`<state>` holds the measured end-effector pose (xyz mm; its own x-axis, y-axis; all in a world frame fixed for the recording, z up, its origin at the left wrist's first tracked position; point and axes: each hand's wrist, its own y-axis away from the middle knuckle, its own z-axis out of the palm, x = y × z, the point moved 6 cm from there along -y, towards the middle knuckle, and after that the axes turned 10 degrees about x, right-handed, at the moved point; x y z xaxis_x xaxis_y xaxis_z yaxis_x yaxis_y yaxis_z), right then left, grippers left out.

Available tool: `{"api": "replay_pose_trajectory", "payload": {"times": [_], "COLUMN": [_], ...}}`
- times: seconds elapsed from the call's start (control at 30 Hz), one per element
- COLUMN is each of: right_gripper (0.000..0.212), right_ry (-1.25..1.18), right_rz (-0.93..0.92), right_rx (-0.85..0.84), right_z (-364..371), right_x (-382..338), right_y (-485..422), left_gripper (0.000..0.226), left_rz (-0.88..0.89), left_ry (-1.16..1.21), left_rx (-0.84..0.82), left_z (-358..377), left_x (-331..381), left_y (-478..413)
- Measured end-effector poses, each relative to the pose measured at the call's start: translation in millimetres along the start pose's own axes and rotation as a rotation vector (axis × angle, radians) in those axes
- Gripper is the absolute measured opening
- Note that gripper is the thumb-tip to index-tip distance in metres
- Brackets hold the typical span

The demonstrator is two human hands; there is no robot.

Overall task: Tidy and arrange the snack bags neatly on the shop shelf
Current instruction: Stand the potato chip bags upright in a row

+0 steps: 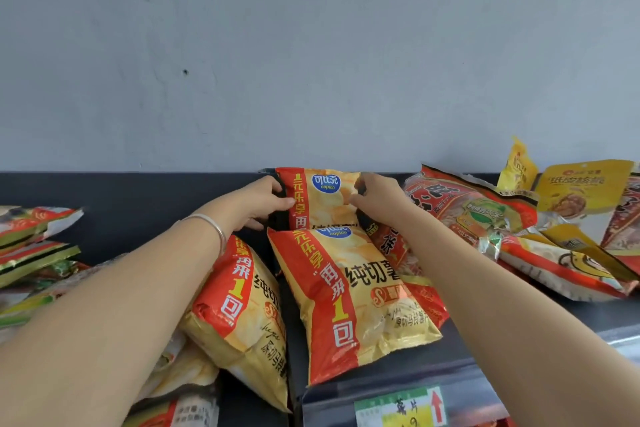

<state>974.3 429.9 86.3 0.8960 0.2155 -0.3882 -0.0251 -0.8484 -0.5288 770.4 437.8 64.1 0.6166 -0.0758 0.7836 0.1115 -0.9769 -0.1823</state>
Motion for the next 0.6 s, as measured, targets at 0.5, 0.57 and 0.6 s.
{"api": "replay_pose_trajectory", "payload": {"times": [0.5, 0.57, 0.6], "right_gripper": [0.048, 0.050, 0.051], "right_ry": [-0.329, -0.399, -0.414], "right_rz": [0.243, 0.299, 0.315], "right_rx": [-0.410, -0.439, -0.441], "right_z": [3, 8, 11], "right_x": [17, 23, 26], "right_y": [73, 78, 79], "left_gripper": [0.083, 0.090, 0.092], "left_rz": [0.037, 0.006, -0.009], "left_ry": [-0.562, -0.583, -0.571], "left_rx": [0.183, 0.192, 0.176], "left_z": [16, 15, 16], "left_x": [9, 4, 1], "left_y": [93, 98, 99]}}
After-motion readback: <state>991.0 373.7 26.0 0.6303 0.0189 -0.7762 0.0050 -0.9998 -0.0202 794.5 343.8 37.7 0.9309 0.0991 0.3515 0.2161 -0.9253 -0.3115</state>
